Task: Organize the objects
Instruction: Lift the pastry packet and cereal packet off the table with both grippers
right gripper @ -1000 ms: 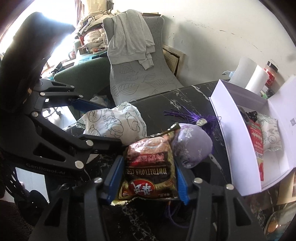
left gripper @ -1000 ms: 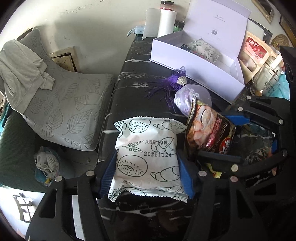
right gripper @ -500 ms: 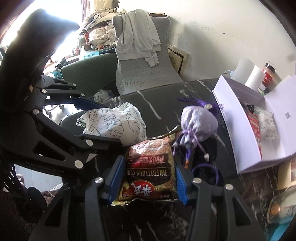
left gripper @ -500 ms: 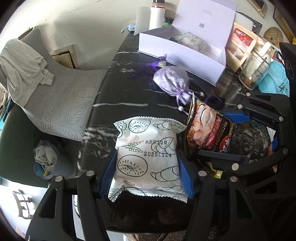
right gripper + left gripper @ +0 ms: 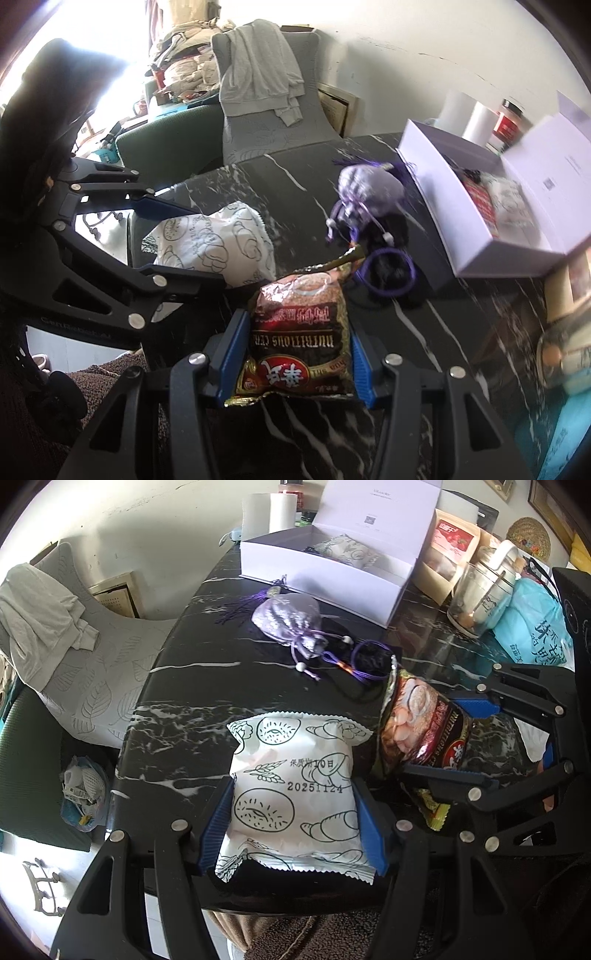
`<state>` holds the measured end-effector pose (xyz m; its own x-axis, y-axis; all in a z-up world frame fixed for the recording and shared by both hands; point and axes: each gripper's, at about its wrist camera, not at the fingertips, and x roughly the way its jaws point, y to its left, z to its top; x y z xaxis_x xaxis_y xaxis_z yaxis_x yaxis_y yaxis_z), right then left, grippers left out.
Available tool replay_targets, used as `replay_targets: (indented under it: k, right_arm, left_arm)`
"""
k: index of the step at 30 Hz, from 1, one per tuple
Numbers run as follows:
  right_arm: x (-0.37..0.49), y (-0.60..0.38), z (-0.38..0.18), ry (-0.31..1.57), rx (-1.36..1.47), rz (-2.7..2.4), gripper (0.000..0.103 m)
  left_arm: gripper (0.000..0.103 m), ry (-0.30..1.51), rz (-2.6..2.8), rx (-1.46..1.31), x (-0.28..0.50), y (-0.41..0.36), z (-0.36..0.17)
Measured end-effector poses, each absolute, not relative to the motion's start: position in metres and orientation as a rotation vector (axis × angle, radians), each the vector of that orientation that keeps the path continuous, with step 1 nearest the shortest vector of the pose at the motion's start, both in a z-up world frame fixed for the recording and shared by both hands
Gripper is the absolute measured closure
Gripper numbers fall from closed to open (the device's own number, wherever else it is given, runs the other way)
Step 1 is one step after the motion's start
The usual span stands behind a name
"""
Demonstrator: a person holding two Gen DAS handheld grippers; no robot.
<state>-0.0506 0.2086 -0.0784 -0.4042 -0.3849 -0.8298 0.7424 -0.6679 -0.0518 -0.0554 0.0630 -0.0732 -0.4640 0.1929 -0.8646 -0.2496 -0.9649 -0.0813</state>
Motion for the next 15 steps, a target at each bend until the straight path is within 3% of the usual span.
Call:
replay_targets:
  k: [8, 10, 12, 15]
  right_arm:
    - [-0.046, 0.235, -0.079, 0.535, 1.113, -2.152, 0.052]
    - [-0.046, 0.237, -0.080, 0.530, 1.107, -2.154, 0.048]
    - [-0.047, 0.236, -0.086, 0.535, 1.120, -2.167, 0.035]
    - [-0.045, 0.235, -0.094, 0.528, 1.104, -2.181, 0.034]
  left_arm:
    - [0.036, 0.147, 2.514, -1.445, -0.061, 0.078, -0.084]
    - [0.034, 0.162, 2.514, -1.456, -0.065, 0.080, -0.090]
    - [0.028, 0.156, 2.523, -1.444, -0.067, 0.080, -0.094]
    - [0.025, 0.163, 2.527, -1.414, -0.068, 0.082, -0.096]
